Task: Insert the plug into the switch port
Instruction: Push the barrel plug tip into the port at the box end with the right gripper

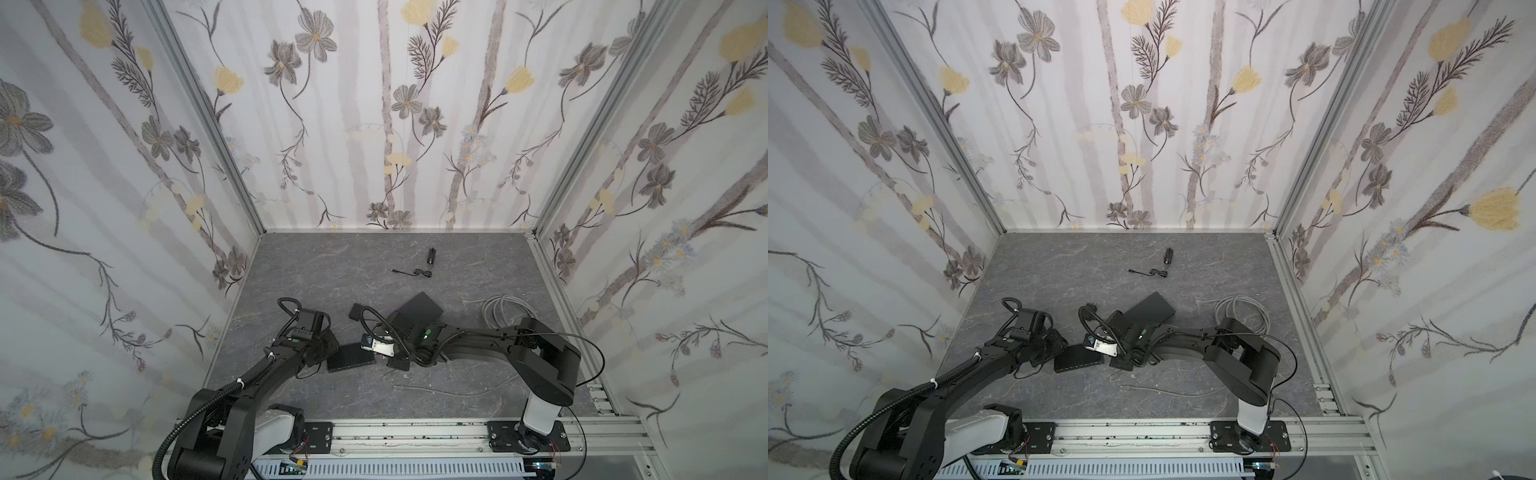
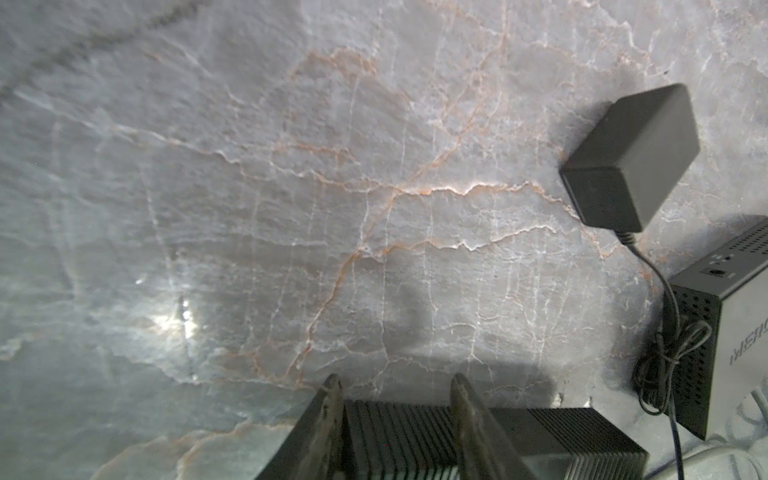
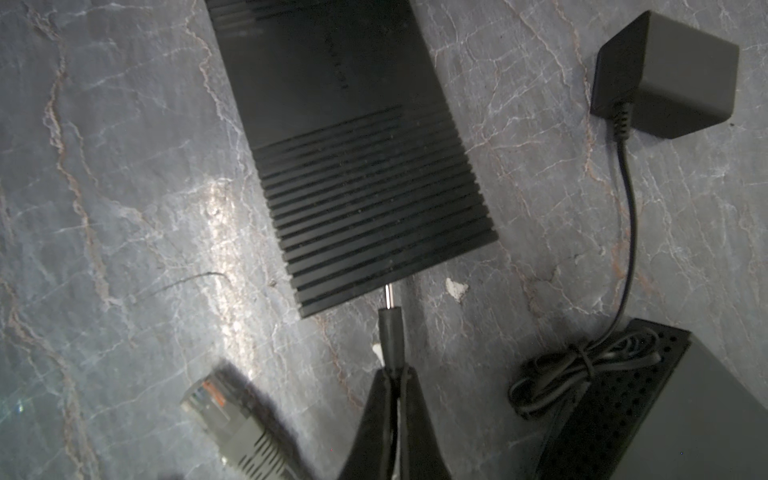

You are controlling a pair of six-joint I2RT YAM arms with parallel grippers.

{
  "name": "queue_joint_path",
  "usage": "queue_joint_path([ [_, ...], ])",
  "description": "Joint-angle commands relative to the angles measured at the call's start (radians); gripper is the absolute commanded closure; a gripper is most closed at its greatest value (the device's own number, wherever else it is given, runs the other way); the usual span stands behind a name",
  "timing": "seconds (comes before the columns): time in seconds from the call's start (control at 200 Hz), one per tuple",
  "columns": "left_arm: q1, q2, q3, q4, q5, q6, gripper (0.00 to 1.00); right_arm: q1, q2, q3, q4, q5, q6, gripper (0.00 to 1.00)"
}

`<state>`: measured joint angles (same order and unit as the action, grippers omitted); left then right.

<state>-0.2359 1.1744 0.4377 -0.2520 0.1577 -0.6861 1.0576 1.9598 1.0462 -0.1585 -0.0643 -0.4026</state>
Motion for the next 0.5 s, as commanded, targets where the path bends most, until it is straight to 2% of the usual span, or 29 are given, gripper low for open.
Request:
queue_joint_path([
  [0.0, 0.000, 0.012, 0.009, 0.002, 0.005, 0.010, 0.55, 0.010, 0.002, 0.009, 0.043, -0.015, -0.039, 1.00],
  [0.32, 0.000, 0.065, 0.038, 0.026, 0.009, 0.021, 0.55, 0.028, 0.014, 0.008, 0.036, -0.019, -0.070, 1.00],
  [0.495, -0.002, 0.070, 0.030, 0.044, 0.035, 0.005, 0.55, 0.028, 0.030, 0.030, 0.046, -0.006, -0.035, 1.00],
])
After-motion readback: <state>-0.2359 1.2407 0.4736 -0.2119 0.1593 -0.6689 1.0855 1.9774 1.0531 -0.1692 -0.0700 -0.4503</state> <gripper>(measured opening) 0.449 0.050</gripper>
